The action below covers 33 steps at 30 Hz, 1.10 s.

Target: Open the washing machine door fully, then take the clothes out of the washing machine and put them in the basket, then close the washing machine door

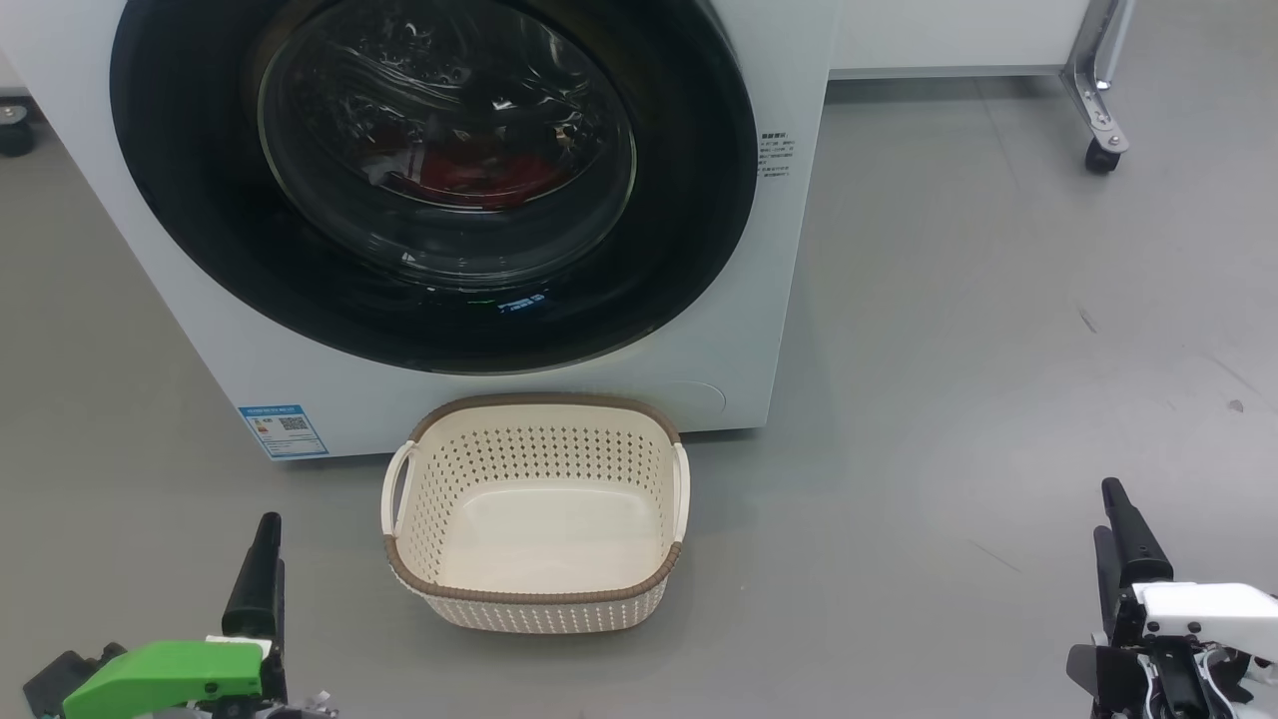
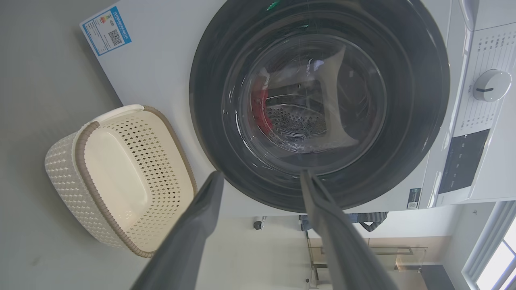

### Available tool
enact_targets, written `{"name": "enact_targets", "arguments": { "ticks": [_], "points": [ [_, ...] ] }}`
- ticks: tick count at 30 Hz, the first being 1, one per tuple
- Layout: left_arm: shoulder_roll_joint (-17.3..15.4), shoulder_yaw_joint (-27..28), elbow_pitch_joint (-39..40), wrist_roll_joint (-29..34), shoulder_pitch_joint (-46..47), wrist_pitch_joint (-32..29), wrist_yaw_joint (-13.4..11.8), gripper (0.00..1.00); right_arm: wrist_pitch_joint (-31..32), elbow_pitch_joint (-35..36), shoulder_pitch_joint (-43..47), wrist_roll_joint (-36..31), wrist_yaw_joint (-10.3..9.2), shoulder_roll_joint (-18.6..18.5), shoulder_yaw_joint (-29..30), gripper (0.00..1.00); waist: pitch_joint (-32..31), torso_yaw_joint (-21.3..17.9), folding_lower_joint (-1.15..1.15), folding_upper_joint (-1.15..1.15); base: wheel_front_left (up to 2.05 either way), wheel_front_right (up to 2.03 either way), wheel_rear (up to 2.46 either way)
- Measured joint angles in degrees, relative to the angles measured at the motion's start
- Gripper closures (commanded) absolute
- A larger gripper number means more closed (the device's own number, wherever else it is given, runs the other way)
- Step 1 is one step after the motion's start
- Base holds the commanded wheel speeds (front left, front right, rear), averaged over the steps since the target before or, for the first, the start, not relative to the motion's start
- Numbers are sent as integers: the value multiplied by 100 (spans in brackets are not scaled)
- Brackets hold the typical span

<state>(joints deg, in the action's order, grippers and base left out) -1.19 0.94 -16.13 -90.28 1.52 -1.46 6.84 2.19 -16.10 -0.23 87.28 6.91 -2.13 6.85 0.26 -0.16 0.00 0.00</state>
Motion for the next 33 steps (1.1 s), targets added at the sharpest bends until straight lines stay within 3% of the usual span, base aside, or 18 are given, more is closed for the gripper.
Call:
{"name": "enact_targets", "arguments": {
  "ticks": [8, 16, 33],
  "points": [
    [-176, -189, 33, 458, 22, 236, 0, 0, -257, 0, -1, -647, 0, -216, -170, 0, 4, -6, 0, 0, 0, 0, 0],
    [-375, -435, 22, 1315, 27, 427, 0, 0, -461, -7, -27, -1410, -8, -411, -365, 0, -2, -10, 0, 0, 0, 0, 0],
    [-635, -821, 177, 3440, 150, 769, -355, 0, -850, 1, -68, -3544, -414, -868, -932, 0, -31, -23, 0, 0, 0, 0, 0]
  ]
}}
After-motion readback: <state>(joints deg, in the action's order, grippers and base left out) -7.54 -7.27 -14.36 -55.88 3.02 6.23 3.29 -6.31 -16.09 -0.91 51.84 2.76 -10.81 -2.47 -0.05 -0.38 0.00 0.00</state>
